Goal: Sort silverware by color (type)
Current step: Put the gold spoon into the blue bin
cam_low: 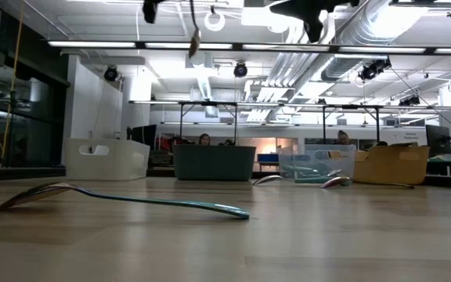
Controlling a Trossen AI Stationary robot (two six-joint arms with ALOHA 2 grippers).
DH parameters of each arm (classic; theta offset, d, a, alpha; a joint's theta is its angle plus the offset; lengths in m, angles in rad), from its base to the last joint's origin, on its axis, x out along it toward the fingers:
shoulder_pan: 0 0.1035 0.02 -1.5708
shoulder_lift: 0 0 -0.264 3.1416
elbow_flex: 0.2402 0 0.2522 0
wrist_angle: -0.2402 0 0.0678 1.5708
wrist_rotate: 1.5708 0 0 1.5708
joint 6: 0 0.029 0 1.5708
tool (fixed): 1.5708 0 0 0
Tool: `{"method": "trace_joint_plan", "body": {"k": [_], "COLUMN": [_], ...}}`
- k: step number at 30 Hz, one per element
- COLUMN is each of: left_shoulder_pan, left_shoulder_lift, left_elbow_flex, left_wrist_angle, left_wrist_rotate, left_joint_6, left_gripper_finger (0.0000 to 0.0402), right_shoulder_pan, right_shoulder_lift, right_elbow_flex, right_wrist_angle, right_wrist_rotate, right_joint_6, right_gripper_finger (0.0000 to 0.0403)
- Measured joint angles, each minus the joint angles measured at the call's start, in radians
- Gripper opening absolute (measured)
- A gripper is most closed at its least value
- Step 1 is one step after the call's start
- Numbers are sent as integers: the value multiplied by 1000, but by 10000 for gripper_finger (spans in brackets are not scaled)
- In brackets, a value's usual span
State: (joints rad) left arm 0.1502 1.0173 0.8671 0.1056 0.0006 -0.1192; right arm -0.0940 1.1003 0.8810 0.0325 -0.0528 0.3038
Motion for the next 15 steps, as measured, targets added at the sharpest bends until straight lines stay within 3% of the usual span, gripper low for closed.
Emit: {"method": "trace_joint_plan", "body": {"k": [9,15], "left_shoulder_pan": [-95,-107], "left_shoulder_lift": [-162,-185], "left_elbow_flex": [-177,-186], "left_wrist_angle": [90,109], "left_wrist_rotate": [-144,-172], "left_joint_6": [-70,-61], "left_gripper_finger": [16,16], "right_shoulder_pan": [4,4], "right_shoulder_lift": [-41,-41], "right_elbow_flex": [0,0], "right_wrist_angle": [-14,-15], "right_wrist_rotate": [0,0], "right_joint_6": [-43,-43], "right_gripper_finger": [101,101]}}
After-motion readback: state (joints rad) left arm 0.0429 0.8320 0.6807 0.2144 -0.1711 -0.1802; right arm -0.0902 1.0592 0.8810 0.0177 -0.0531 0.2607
